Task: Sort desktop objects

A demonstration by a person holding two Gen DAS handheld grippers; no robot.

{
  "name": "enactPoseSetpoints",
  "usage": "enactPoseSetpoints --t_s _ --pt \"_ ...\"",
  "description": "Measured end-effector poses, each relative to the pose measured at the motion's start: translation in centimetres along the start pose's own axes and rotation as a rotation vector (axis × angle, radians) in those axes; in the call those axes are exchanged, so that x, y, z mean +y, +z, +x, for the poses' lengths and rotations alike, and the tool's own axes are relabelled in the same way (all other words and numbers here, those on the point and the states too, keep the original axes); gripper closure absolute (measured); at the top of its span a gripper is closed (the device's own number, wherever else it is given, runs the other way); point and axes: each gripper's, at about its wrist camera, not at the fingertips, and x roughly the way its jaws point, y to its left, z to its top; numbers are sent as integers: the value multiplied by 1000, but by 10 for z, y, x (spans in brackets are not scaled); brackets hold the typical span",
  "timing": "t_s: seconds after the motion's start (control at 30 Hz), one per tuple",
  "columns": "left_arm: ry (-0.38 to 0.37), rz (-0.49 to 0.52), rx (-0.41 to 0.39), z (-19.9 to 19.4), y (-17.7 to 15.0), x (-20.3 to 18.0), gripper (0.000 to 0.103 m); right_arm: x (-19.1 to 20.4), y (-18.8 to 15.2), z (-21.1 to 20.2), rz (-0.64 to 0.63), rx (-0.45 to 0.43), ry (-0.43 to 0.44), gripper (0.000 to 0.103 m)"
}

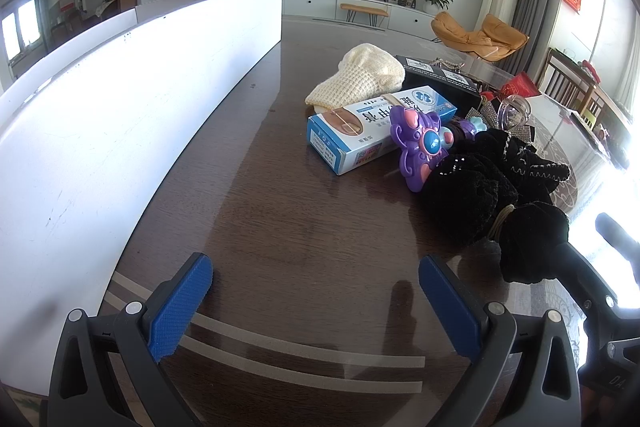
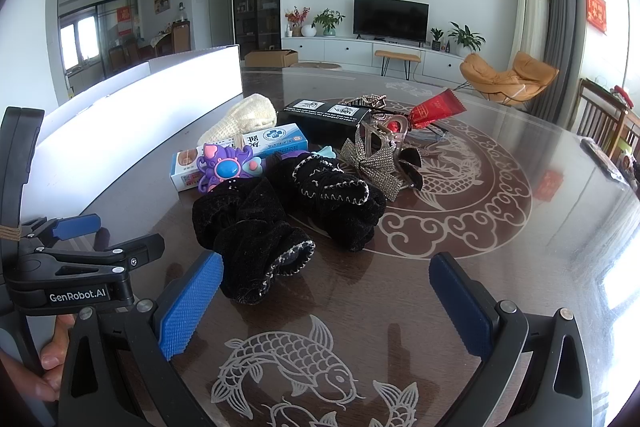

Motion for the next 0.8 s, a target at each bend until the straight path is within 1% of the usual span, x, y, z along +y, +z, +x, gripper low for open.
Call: enactPoseSetpoints --t_s 0.8 --pt "4 15 1 0 -1 -3 0 1 -1 -1 1 9 10 0"
